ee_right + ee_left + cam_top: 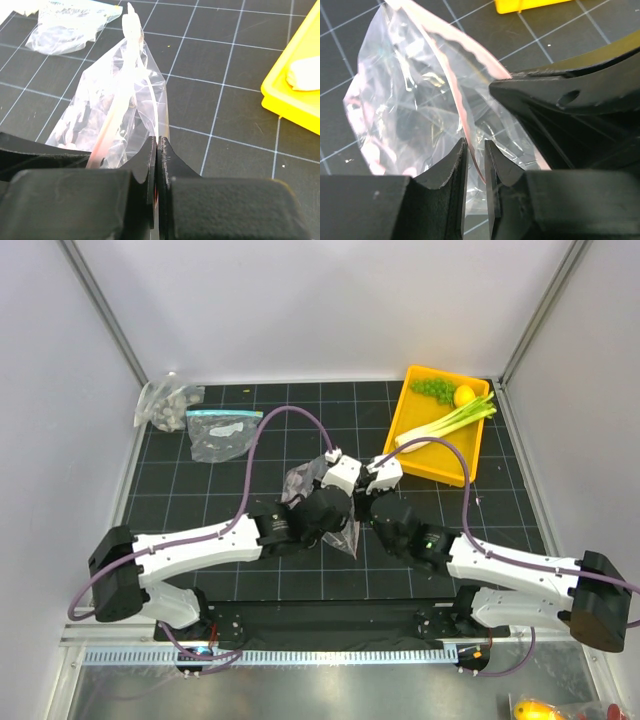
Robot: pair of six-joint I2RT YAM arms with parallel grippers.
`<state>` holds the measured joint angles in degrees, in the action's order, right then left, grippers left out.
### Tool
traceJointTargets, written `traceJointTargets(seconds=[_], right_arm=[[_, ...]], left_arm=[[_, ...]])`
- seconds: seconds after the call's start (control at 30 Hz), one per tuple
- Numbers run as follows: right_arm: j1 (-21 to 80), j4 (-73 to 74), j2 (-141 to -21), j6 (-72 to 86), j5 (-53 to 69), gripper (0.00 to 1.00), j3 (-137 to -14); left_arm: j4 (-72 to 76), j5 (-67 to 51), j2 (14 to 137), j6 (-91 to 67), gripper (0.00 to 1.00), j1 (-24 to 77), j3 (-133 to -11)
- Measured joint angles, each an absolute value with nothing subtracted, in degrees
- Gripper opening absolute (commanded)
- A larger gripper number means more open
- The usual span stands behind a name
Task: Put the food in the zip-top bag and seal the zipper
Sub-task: Open the zipper of the food storage bag.
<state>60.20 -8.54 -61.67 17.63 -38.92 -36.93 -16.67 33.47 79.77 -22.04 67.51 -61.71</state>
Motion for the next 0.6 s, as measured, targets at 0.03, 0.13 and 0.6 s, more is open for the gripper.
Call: traceJointTargets(seconds=[0.03,0.13,0.6], right_arm=[[60.2,-8.6,-61.6,17.9,-39.4,0.01,-36.9],[60.2,-8.6,-61.2,18.3,-40.4,0.01,-36.6],[54.0,-9.1,-61.0,22.5,-36.8,0.01,-35.6]], left_arm=[[-17.2,34.3,80.3,-22.0,0.23,67.7,-62.2],[-18.9,36.5,82.1,-22.0,0.25,68.0,-63.9],[-24.7,45.7,82.8,-20.7,0.00,68.1,-65.6]])
